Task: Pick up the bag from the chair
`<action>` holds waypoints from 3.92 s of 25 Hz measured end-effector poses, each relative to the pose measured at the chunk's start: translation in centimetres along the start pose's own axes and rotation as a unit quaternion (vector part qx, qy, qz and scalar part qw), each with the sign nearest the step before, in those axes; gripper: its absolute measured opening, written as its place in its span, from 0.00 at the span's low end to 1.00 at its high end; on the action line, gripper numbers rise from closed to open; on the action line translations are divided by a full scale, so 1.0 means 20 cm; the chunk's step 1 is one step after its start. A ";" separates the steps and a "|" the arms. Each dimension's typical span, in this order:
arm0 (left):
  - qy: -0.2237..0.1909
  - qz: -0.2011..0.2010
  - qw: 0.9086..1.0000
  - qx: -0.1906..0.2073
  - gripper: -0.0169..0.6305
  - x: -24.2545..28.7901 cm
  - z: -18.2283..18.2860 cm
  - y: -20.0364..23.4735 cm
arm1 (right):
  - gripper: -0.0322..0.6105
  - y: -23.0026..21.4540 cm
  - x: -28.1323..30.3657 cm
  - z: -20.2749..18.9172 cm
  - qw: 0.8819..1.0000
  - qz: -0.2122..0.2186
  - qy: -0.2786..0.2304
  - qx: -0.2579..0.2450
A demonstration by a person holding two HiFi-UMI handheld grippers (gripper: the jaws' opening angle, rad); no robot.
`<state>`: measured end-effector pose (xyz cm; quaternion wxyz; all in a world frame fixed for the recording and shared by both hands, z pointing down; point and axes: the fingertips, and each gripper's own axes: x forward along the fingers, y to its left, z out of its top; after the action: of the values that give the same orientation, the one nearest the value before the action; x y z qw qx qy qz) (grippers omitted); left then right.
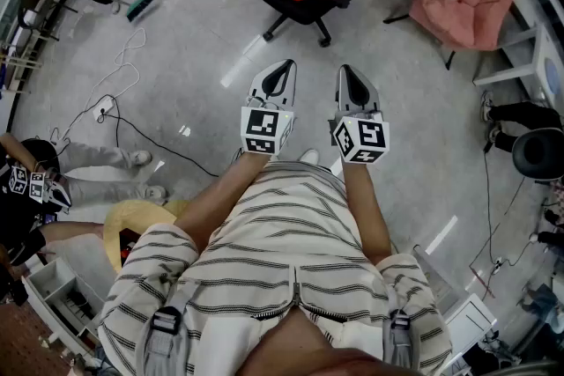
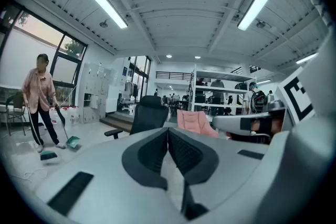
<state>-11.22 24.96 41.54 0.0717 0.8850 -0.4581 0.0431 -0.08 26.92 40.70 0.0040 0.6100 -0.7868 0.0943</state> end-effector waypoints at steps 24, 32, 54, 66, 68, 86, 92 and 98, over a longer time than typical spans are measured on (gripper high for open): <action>0.001 0.020 1.000 -0.004 0.06 0.04 -0.06 -0.18 | 0.08 -0.11 -0.08 -0.03 0.999 0.040 -0.002 -0.008; 0.003 0.035 0.999 -0.002 0.06 -0.01 -0.13 -0.31 | 0.08 -0.16 -0.18 -0.07 0.998 0.057 0.001 -0.009; 0.018 0.019 1.000 -0.009 0.06 0.31 -0.21 -0.28 | 0.08 -0.32 0.07 -0.12 0.998 0.056 0.021 -0.024; 0.018 0.004 1.000 -0.006 0.06 0.82 -0.10 0.00 | 0.08 -0.52 0.58 -0.01 0.999 0.039 0.024 -0.021; 0.019 0.004 1.000 -0.006 0.06 0.91 -0.05 0.07 | 0.08 -0.54 0.69 0.03 0.999 0.038 0.023 -0.022; 0.039 -0.033 0.999 0.006 0.06 1.47 0.11 0.57 | 0.08 -0.61 1.45 0.19 0.999 0.009 0.042 -0.019; 0.050 -0.054 0.997 0.009 0.06 1.64 0.09 0.67 | 0.08 -0.66 1.62 0.20 0.998 -0.013 0.050 -0.019; 0.057 -0.072 0.996 0.007 0.06 1.74 0.06 0.70 | 0.08 -0.70 1.72 0.16 0.998 -0.026 0.058 -0.015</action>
<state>-2.56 -11.11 46.56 0.0940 0.9124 -0.3876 0.0915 4.91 -9.95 43.70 0.0615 0.6237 -0.7703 0.1176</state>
